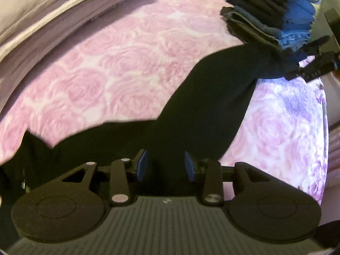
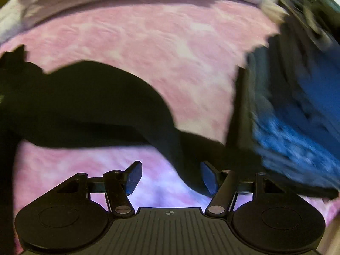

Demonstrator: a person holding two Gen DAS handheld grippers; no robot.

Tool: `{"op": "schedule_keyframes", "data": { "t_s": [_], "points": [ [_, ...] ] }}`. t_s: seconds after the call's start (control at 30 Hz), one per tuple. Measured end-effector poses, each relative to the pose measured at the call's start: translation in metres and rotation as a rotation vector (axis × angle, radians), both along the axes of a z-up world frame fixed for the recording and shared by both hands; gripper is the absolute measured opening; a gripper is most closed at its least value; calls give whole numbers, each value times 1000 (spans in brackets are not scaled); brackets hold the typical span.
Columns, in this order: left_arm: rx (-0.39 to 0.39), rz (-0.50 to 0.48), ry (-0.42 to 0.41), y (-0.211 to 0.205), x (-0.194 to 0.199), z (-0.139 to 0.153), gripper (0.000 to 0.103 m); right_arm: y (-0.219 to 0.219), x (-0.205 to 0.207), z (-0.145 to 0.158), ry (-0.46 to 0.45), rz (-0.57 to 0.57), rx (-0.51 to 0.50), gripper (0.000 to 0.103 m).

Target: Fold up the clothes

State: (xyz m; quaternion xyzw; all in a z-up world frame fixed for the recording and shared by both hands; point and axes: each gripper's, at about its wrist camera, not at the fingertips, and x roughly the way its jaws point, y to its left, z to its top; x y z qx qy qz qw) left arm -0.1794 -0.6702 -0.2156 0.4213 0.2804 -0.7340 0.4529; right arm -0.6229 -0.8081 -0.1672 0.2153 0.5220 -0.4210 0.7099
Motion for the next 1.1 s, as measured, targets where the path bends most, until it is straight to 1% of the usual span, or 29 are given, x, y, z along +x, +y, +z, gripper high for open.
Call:
{"op": "schedule_keyframes", "data": {
  "t_s": [0.1,0.17,0.2,0.27,0.33,0.37,0.4,0.43,0.47,0.57,0.63,0.67,0.73,0.77,0.83,0.87,0.9,0.93,0.97,1.03,1.1],
  "points": [
    [-32,-68,-2,-17,-15,0,34,25,-10,-3,122,160,-140,66],
    [-53,-114,-3,-28,-25,-1,34,38,-12,-10,214,313,-249,84],
    [-58,-143,-7,-32,-32,-2,34,46,-11,-14,250,386,-301,86],
    [-65,-195,-28,-40,-46,-7,35,51,-12,-25,266,541,-339,86],
    [-66,-221,-53,-46,-55,-12,35,50,-13,-33,254,638,-328,86],
    [-64,-226,-57,-48,-58,-14,35,45,-14,-35,235,655,-308,72],
    [-63,-222,-58,-49,-58,-13,34,41,-16,-34,210,654,-277,52],
    [-65,-211,-53,-49,-56,-9,34,37,-18,-30,199,639,-231,12],
    [-68,-200,-47,-48,-54,-3,34,34,-20,-26,192,623,-183,5],
    [-81,-164,-28,-45,-48,15,34,25,-34,20,53,465,56,5],
    [-99,-141,-17,-44,-43,30,34,7,-48,58,-77,290,237,5],
    [-100,-122,-9,-46,-42,34,34,-4,-58,79,-151,200,275,5],
    [-102,-96,2,-54,-42,34,34,-25,-70,107,-222,107,264,5],
    [-102,-98,1,-58,-45,31,34,-36,-72,113,-221,89,228,5],
    [-101,-122,-5,-63,-52,23,34,-44,-66,102,-180,116,154,5],
    [-109,-161,-16,-61,-58,21,34,-48,-62,96,-158,132,118,10],
    [-122,-206,-27,-57,-64,19,34,-36,-53,84,-96,209,76,22],
    [-134,-247,-33,-53,-69,18,34,-21,-44,71,-28,297,33,71],
    [-138,-273,-42,-50,-74,16,35,-7,-34,57,41,384,-10,102],
    [-137,-308,-57,-43,-80,9,34,27,-28,36,66,533,-45,102],
    [-126,-319,-64,-39,-81,0,35,57,-20,9,112,654,-77,102]
  ]
}}
